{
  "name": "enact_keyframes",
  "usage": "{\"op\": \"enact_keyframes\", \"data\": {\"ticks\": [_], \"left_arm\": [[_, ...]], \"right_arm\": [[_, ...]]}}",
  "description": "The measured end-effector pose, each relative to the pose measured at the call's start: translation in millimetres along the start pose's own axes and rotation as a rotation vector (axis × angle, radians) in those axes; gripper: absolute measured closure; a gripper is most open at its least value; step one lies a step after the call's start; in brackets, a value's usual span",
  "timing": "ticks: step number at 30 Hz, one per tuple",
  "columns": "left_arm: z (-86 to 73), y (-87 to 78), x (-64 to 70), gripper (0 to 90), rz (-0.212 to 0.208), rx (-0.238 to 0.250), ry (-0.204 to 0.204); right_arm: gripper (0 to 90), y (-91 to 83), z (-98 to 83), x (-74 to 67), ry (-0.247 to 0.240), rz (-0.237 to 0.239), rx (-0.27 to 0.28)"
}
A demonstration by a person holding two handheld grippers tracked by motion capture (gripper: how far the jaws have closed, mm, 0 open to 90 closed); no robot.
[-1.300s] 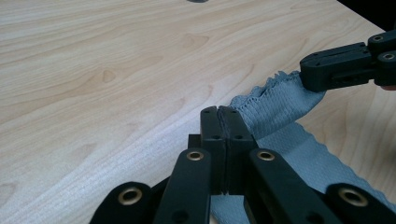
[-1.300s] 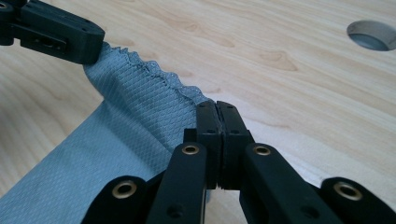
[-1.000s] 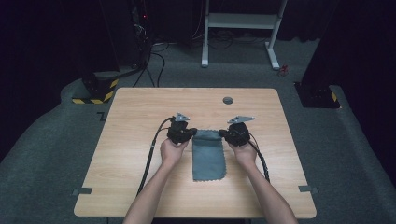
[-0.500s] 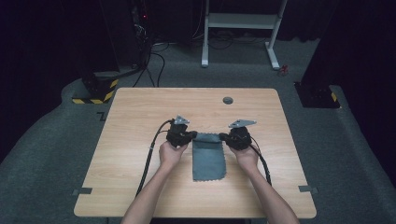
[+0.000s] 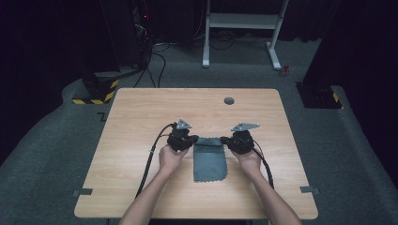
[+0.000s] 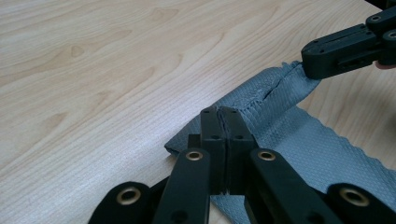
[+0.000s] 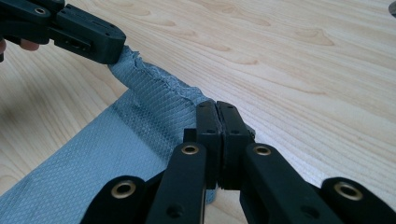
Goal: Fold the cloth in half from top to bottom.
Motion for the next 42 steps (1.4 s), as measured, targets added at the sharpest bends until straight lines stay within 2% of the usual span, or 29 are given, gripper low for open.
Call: {"op": "enact_keyframes", "data": {"ticks": [3, 4, 9, 18, 29, 34, 37, 42], "left_arm": [[-3.1, 0.5, 1.2, 88.9, -0.008, -0.004, -0.007], [-4.4, 1.1, 0.8, 88.9, -0.004, -0.011, 0.004], [-7.3, 1.3, 1.4, 88.9, -0.003, -0.013, 0.004], [-13.4, -3.5, 3.8, 88.9, -0.036, 0.003, -0.032], [-18.3, -8.3, 7.2, 88.9, -0.062, 0.019, -0.047], [-23.3, -10.7, 10.0, 88.8, -0.082, 0.016, -0.060], [-26.2, -12.7, 12.9, 88.9, -0.078, 0.012, -0.027], [-27.8, -15.3, 14.5, 88.9, -0.098, 0.021, -0.038]], "right_arm": [[89.0, -0.8, -3.2, -0.5, 0.015, 0.011, 0.003], [88.9, -0.9, -4.2, -0.7, 0.016, 0.013, 0.003], [88.9, -1.4, -7.0, -3.2, 0.022, 0.022, 0.004], [88.9, -5.9, -6.9, -6.5, 0.011, 0.035, 0.018], [88.9, -12.4, -8.6, -10.9, 0.021, 0.055, 0.035], [88.8, -15.6, -10.5, -13.7, 0.010, 0.065, 0.046], [88.9, -17.8, -11.9, -16.2, 0.005, 0.072, 0.047], [89.0, -22.9, -13.0, -20.9, -0.011, 0.073, 0.044]]}}
Point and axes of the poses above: each handheld gripper's, and its own axes: y roughly forward along the jaws, z roughly out of its top, x roughly to its right, the point moved 7 cm from there along y, roughly forward along the jaws, and after that the axes turned 13 degrees about -y, right-handed, at the moved point
